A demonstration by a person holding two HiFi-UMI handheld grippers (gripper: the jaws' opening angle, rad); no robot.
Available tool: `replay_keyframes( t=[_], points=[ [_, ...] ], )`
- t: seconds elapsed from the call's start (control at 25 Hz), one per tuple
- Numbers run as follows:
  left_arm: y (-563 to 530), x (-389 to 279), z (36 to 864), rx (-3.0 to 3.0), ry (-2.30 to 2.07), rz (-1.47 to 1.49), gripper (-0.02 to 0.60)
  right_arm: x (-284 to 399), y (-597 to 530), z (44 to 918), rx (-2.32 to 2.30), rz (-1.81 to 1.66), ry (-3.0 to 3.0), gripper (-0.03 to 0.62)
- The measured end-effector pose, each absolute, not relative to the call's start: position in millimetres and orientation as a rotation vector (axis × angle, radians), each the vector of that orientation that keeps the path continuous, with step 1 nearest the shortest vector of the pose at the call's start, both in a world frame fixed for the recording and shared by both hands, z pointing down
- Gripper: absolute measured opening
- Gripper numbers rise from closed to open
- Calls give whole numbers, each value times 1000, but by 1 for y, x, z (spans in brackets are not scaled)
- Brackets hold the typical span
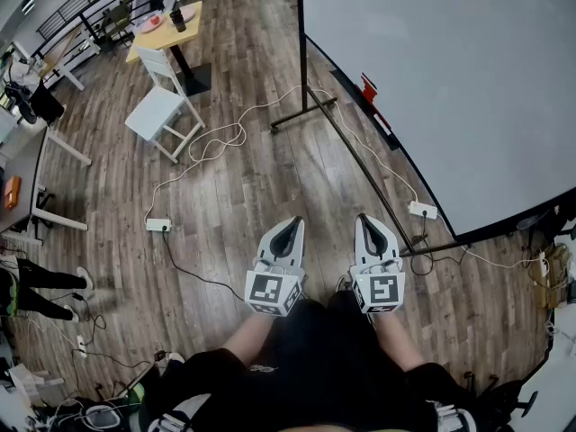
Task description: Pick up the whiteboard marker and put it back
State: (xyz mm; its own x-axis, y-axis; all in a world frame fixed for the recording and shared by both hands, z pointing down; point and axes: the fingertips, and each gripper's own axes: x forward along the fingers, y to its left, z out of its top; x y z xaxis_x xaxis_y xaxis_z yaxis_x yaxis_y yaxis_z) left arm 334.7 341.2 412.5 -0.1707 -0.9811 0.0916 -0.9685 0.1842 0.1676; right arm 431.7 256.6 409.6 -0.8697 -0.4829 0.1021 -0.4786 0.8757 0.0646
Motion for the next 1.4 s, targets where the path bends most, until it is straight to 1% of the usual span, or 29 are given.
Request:
replay_keyframes(
  t=[0.2, 0.32, 0.56, 0.84, 1.16, 1.4],
  points=[
    [315, 325, 430, 1868, -2260, -161, 8, 410, 241, 419, 703, -108, -2924, 3],
    [289, 329, 431, 1933, -2242, -123, 8, 405, 219, 422, 706, -110, -2919, 3],
    [245, 301, 452, 1898, -2228, -41, 8, 372, 167, 448, 676, -73, -2910, 3],
    [162, 273, 441, 1914, -2231, 31, 8, 340, 88, 435, 642, -95, -2891, 3],
    [84, 286, 472, 1890, -2089, 74, 8, 357, 3, 468, 669, -15, -2771, 3],
    [57, 267, 477, 1921, -2067, 126, 8, 342, -22, 481, 677, -12, -2719, 3]
  ],
)
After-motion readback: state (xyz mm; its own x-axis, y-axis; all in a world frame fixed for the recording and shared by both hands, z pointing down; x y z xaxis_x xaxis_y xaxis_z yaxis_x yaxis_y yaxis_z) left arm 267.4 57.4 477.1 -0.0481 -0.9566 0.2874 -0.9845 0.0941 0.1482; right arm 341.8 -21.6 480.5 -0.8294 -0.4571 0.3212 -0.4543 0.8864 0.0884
